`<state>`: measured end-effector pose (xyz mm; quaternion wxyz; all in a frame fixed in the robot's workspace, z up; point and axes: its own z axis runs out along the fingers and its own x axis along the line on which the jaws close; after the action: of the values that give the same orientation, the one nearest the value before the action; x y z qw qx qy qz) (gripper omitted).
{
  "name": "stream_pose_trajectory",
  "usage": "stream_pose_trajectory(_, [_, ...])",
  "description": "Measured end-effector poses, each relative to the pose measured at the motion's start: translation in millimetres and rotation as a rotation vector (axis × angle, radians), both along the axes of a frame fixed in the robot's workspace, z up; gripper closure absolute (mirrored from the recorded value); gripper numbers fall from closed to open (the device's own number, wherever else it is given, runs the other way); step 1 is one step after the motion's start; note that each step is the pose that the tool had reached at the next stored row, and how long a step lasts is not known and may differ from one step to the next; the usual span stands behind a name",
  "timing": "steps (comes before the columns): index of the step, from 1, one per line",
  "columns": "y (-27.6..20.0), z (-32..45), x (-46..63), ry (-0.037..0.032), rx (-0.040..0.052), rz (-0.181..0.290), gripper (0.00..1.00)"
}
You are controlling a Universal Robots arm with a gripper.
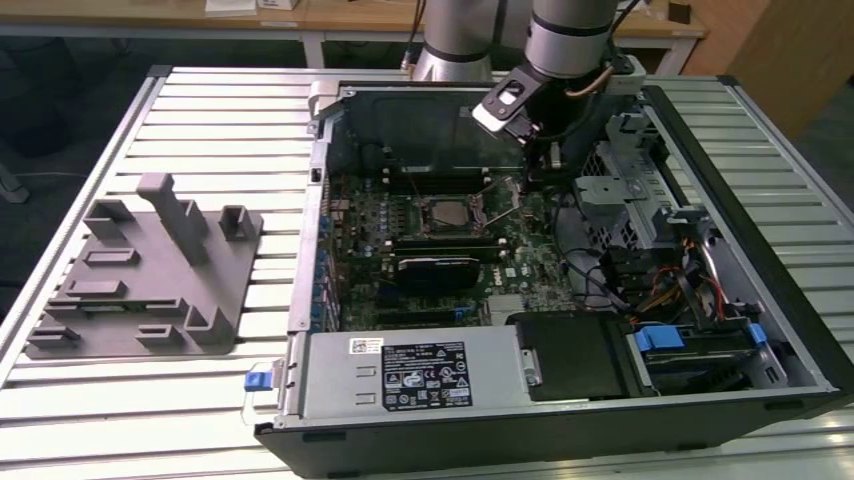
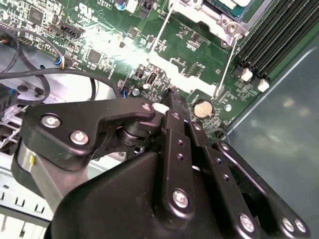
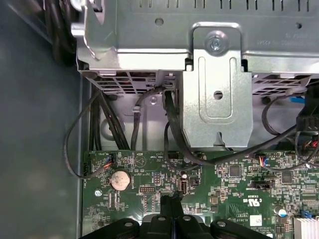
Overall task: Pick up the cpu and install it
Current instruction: 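Close the cpu cover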
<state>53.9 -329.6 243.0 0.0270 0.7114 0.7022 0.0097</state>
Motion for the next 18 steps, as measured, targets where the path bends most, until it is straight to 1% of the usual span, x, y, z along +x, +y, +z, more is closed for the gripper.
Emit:
stream_pose_trajectory(6, [0.0, -5.9, 0.0, 0.0074, 0.0001, 0.000, 0.89])
stream_pose_trajectory(12, [0.0, -6.4, -2.9, 0.0077, 0.0004, 0.000, 0.89])
stream_pose_trajectory(18, [0.0, -6.6, -11.9, 0.0077, 0.0011, 0.000, 0.89])
